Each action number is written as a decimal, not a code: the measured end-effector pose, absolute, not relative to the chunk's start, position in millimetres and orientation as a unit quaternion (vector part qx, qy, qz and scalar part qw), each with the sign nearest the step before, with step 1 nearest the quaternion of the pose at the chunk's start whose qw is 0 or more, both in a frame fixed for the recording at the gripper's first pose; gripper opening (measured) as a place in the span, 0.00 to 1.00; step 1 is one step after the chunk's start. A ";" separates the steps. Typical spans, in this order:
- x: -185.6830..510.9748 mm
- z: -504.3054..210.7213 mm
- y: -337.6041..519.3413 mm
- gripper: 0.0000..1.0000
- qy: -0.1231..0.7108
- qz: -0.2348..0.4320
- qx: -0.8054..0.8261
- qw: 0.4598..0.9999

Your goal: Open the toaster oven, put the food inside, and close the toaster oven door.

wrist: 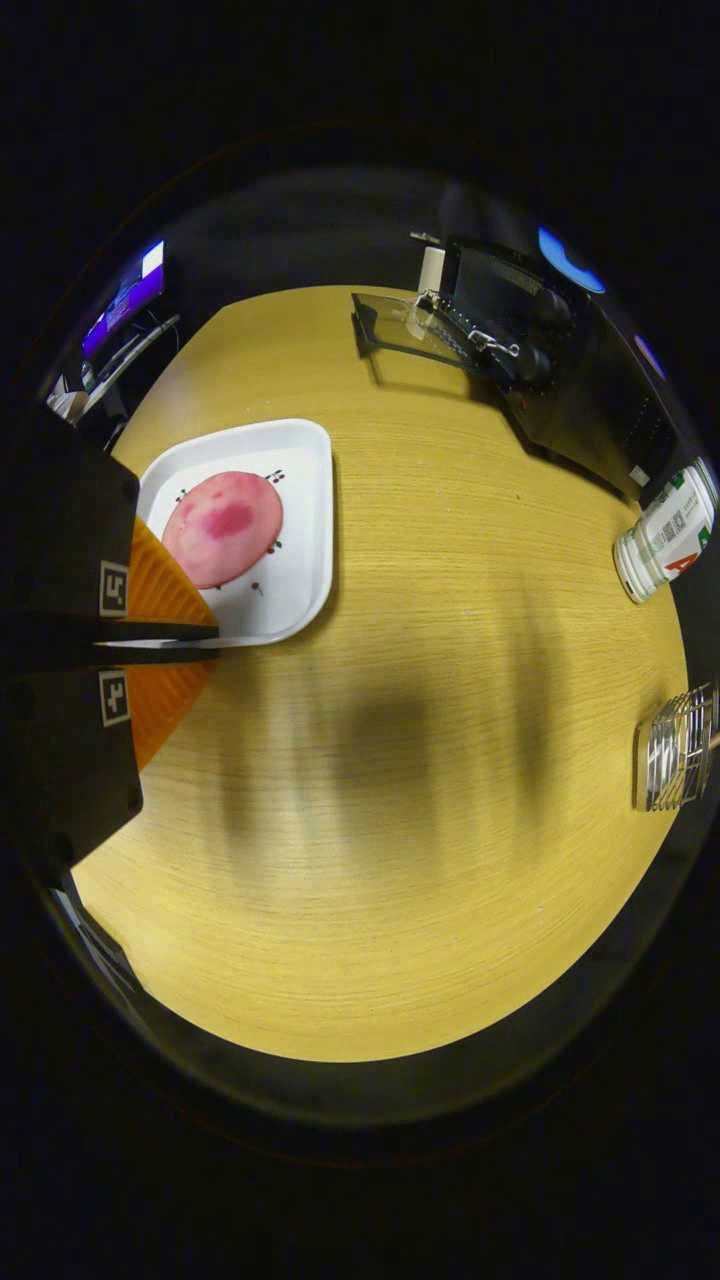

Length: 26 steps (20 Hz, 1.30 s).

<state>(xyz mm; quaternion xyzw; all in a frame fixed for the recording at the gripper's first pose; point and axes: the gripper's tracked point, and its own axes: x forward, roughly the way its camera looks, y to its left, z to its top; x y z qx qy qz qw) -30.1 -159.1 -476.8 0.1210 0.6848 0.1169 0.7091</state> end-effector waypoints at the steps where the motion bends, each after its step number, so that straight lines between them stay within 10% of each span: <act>1: -31.4 -473.9 -154.2 0.05 0.683 0.121 0.152 0.704; 26: -78.5 -378.6 9.0 0.05 0.570 0.012 0.457 0.683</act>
